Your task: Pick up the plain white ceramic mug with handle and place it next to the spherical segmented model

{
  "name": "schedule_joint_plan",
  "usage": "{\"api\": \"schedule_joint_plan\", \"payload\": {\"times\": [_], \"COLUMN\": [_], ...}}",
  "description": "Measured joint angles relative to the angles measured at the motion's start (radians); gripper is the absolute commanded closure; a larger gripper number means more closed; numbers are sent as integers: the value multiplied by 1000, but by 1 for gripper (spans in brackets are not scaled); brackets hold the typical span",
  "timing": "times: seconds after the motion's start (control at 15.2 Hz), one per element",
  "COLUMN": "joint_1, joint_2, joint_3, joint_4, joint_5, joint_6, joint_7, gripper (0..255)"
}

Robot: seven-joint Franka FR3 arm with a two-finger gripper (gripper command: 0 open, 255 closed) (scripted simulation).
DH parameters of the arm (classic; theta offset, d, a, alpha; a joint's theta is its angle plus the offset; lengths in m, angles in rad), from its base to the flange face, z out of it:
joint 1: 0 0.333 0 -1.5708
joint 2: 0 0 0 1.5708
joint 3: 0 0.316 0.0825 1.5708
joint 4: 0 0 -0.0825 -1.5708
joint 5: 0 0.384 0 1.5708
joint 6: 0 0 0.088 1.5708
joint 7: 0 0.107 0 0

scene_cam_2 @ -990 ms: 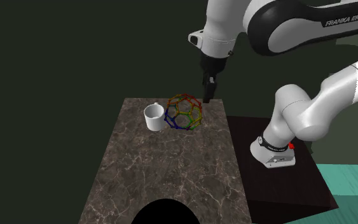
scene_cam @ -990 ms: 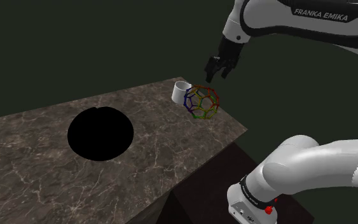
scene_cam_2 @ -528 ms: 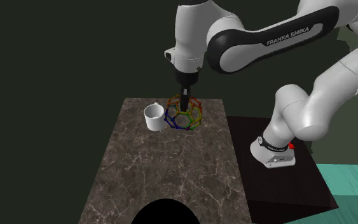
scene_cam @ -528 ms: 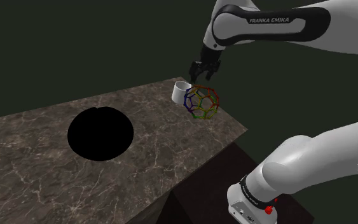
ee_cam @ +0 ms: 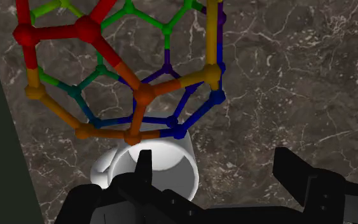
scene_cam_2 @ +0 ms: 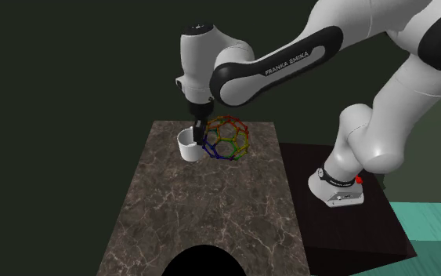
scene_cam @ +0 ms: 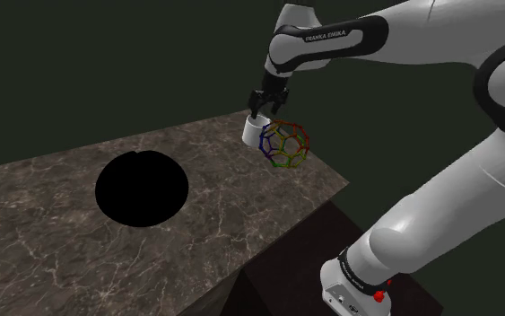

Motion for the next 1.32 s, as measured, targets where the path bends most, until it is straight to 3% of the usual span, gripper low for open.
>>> {"api": "schedule_joint_plan", "payload": {"times": [0.46, 0.86, 1.32], "joint_1": [-8, -7, -6], "joint_2": [228, 281, 289], "joint_3": [-7, -7, -6], "joint_4": [147, 127, 121], "joint_5": [15, 15, 15], "joint_6": [77, 150, 164], "joint_7": [-13, -11, -10], "gripper": [0, 0, 0]}}
